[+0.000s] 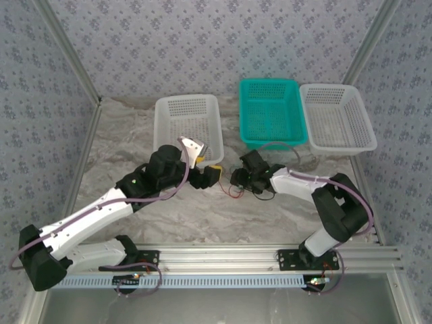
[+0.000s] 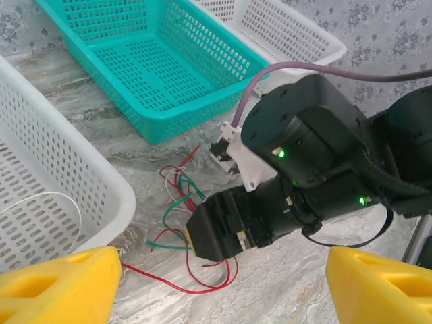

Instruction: Untangle the cables

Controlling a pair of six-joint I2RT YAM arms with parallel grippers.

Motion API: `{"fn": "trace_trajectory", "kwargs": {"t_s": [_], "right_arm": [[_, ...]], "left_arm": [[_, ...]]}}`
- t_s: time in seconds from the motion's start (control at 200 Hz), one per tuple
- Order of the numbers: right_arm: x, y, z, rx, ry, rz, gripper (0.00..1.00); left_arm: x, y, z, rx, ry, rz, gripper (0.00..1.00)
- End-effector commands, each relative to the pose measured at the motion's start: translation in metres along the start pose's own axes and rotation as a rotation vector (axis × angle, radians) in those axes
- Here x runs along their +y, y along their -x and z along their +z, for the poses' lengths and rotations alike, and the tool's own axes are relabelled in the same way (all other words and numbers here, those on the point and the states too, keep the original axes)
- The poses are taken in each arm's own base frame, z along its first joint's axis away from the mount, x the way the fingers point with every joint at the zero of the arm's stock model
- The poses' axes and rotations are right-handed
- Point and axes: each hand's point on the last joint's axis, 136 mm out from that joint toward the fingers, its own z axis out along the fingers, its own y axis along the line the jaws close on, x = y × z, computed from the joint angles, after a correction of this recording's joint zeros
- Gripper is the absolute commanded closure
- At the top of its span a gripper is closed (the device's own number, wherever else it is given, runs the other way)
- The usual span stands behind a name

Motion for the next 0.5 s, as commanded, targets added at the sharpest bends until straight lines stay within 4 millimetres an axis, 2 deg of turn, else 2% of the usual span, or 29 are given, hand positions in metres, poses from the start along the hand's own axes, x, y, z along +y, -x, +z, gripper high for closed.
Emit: {"fn": "trace_trajectory", "kwargs": {"t_s": [0.0, 0.09, 0.17, 0.25, 0.305, 0.39, 0.495], "right_arm": [[-0.025, -0.004, 0.011, -0.032, -0.116, -0.024, 0.48], [-0.031, -0.002, 0.010, -0.047, -0.141, -0.096, 0.66], [-0.033, 0.003, 0.001, -0.079, -0.150, -0.162, 0.75], [-0.019, 0.009, -0.015, -0.117, -0.070, -0.265, 0.87], [-0.005, 0.013, -0.031, -0.148, 0.002, -0.354, 1.00], [0.011, 0.018, -0.059, -0.201, 0.079, -0.480, 1.00], [0.035, 0.015, -0.091, -0.254, 0.197, -0.660, 1.00]], "left_arm": [[-0.003, 0.010, 0.003, -0.026, 0.002, 0.019, 0.20], [-0.004, 0.010, 0.002, -0.021, -0.001, 0.020, 0.20], [-0.005, 0.012, -0.001, -0.022, -0.002, 0.021, 0.20], [-0.007, 0.016, -0.005, -0.031, -0.008, 0.014, 0.20], [-0.010, 0.022, -0.009, -0.041, -0.016, -0.002, 0.19], [-0.013, 0.034, -0.012, -0.043, -0.021, -0.054, 0.16], [-0.013, 0.041, -0.009, 0.035, 0.008, -0.104, 0.16]]}}
